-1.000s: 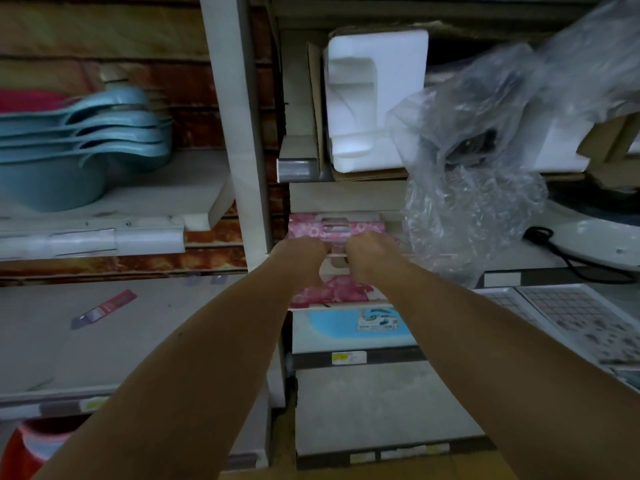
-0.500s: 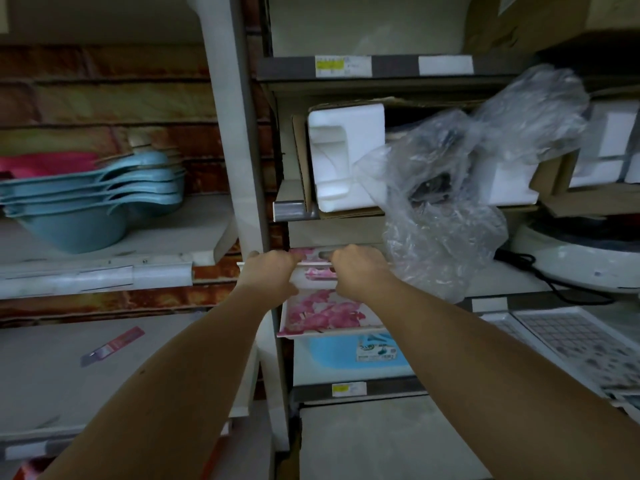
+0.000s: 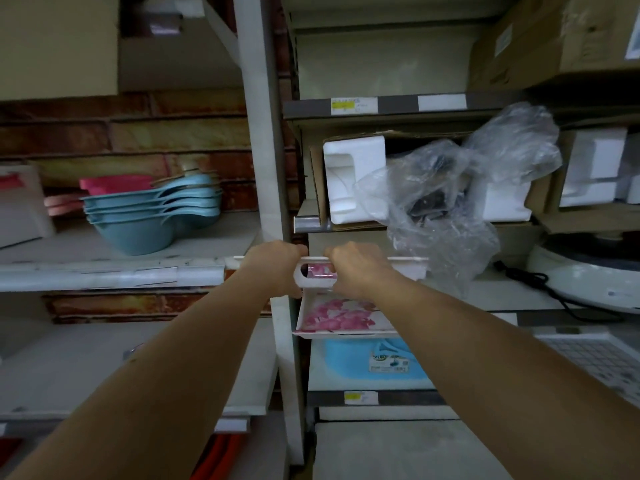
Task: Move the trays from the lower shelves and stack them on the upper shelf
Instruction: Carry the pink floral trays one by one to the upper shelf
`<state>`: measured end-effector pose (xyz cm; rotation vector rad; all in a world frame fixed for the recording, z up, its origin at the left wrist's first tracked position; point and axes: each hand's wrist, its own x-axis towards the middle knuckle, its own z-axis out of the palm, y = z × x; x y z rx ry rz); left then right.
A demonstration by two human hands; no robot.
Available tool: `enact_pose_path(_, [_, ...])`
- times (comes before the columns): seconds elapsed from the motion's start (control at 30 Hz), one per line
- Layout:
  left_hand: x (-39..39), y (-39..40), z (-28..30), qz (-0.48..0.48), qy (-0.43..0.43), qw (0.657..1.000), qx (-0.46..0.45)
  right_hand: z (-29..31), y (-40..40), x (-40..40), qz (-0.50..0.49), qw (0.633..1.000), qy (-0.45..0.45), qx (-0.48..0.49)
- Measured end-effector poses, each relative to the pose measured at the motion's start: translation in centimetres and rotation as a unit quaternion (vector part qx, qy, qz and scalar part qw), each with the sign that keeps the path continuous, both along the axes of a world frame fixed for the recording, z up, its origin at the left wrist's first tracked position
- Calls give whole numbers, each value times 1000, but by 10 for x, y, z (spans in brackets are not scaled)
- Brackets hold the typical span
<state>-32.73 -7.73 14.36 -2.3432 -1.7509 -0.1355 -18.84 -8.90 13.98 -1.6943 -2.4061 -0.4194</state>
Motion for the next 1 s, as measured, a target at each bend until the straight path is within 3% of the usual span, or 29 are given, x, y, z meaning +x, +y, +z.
enact_pose_path(0.63, [-41, -122, 22, 38, -9, 991, 130, 41, -119, -45, 21, 997, -41, 58])
enact_pose_path(1.0, [-27, -219, 29, 167, -2, 980, 108, 49, -179, -36, 158, 984, -43, 68])
